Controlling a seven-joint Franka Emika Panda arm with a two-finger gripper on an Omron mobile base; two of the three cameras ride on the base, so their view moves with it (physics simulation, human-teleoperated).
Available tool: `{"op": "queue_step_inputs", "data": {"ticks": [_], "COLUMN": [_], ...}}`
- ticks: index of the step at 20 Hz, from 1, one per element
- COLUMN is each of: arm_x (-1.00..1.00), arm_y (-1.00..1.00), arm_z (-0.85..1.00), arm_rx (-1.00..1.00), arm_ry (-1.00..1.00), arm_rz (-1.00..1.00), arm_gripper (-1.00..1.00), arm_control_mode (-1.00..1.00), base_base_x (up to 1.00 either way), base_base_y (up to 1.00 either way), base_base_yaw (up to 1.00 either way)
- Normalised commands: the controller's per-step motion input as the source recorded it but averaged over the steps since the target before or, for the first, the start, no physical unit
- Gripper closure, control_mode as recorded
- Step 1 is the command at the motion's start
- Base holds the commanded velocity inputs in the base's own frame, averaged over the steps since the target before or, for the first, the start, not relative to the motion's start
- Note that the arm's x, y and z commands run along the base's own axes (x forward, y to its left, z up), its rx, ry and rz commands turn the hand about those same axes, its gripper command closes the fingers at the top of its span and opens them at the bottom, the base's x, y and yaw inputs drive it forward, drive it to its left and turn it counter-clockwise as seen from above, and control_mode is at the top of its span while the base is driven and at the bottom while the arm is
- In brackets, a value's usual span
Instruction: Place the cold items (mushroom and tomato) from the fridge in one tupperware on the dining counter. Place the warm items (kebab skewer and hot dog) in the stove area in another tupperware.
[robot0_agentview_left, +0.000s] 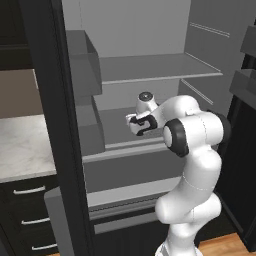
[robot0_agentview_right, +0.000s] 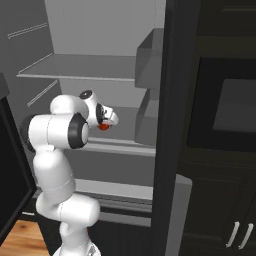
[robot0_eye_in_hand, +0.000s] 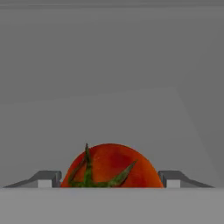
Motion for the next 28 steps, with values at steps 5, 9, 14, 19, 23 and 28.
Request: {"op": "queue_step_inputs", "data": {"ticks": [5,9,14,19,23,28], "arm_x": [-0.16,-1.0,-1.0,-1.0,-1.0,-1.0], "arm_y": [-0.11,-0.65,-0.62,-0.35,-0.13,0.0], "arm_z": [-0.6,-0.39,-0.17,0.47,1.0,1.0], "arm_rx": [0.02,0.27,0.43,0.23,-0.08,-0.37], "arm_ry": [0.06,-0.3,-0.57,-0.26,0.01,0.14], "arm_rz": [-0.15,-0.11,-0.01,0.0,0.03,0.04], "arm_gripper": [1.0,1.0,1.0,1.0,1.0,1.0], "arm_control_mode": [-1.0,-1.0,-1.0,-1.0,-1.0,-1.0], "base_base_x": [0.0,0.0,0.0,0.0,0.0,0.0], "base_base_y": [0.0,0.0,0.0,0.0,0.0,0.0], "base_base_yaw": [0.0,0.0,0.0,0.0,0.0,0.0]}}
